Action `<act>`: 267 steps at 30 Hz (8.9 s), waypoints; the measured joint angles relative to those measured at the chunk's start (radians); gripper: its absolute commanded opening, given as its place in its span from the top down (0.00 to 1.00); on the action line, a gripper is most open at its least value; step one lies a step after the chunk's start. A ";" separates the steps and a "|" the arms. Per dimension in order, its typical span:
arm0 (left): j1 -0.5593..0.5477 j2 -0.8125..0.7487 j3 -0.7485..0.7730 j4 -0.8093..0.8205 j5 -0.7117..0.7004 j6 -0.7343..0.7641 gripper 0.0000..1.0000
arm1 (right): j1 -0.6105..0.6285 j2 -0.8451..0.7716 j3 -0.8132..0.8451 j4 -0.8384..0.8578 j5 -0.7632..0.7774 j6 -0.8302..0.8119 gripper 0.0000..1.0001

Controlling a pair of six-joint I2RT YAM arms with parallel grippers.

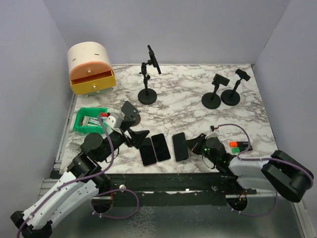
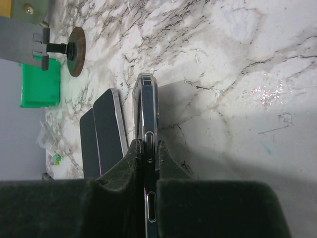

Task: Remove the phone from the phone stand
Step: Place the phone at the center of the board, then move the phone stand with the phone to the center of the board, then remove the phone from the phone stand.

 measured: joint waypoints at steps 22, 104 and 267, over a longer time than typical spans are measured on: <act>0.000 0.122 0.019 -0.019 -0.021 0.005 0.09 | 0.000 0.122 0.084 0.002 -0.003 -0.028 0.36; 0.311 1.424 0.767 0.579 0.932 0.092 1.00 | 0.000 -0.748 0.581 -0.984 -0.043 -0.679 0.24; 0.051 0.902 0.208 0.849 0.228 0.069 1.00 | -0.419 -0.052 0.614 -0.237 -0.375 0.080 0.00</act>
